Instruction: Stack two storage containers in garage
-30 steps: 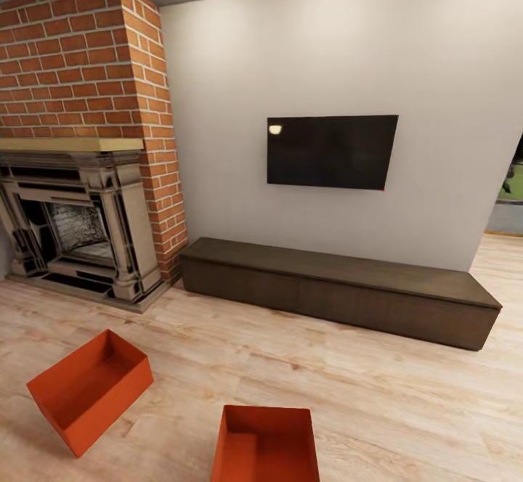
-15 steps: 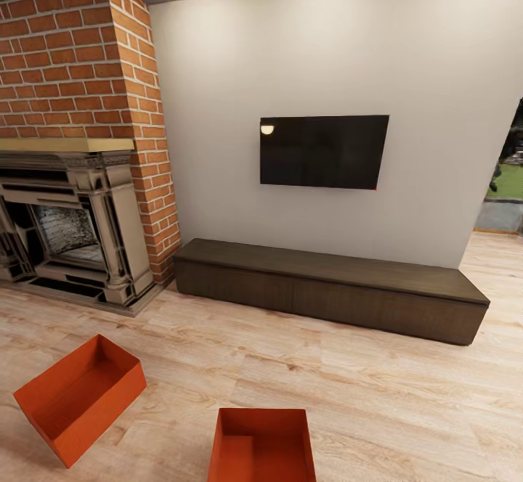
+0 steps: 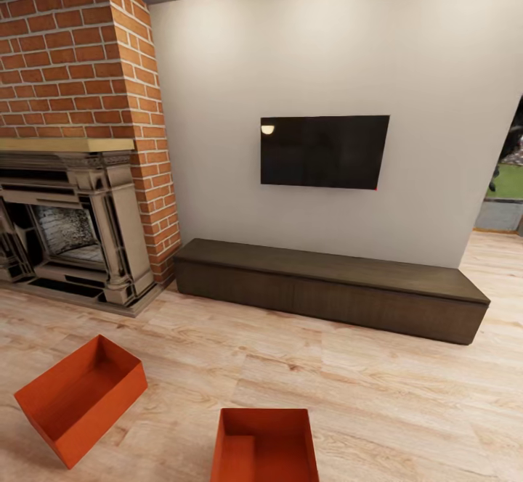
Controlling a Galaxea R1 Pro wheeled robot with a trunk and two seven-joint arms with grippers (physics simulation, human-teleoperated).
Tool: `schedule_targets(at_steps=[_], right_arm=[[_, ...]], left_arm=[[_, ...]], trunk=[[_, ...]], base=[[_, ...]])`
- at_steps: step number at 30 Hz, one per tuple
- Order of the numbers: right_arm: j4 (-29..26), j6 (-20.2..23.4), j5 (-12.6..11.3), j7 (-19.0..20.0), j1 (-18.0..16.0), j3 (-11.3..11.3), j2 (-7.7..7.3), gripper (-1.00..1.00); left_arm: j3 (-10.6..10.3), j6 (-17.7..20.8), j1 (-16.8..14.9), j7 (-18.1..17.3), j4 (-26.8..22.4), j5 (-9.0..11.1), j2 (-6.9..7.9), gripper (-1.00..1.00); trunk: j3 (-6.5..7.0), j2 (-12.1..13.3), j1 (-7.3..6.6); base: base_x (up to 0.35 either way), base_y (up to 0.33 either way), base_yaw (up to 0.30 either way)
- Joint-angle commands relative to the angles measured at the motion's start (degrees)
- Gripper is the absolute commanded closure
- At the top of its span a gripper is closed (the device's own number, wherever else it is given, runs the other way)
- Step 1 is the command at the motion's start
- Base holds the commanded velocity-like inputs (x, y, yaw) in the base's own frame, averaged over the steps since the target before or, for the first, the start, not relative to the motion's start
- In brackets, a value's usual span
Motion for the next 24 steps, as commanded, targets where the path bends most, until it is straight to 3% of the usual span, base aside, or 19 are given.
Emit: schedule_targets(at_steps=[1,24], right_arm=[[0.1,-0.26,-0.57,0.07,-0.04,0.49,0.01,-1.0],[0.1,-0.26,-0.5,0.07,-0.04,0.48,-0.02,-1.0]], left_arm=[[0.02,-0.14,-0.02,-0.06,0.03,0.45,0.02,-1.0],[0.02,-0.23,-0.02,-0.06,0.03,0.45,0.05,-1.0]], trunk=[[-0.06,-0.03,0.0],[-0.17,-0.03,0.0]], base=[[0.0,0.05,0.0],[0.0,0.004,0.027]])
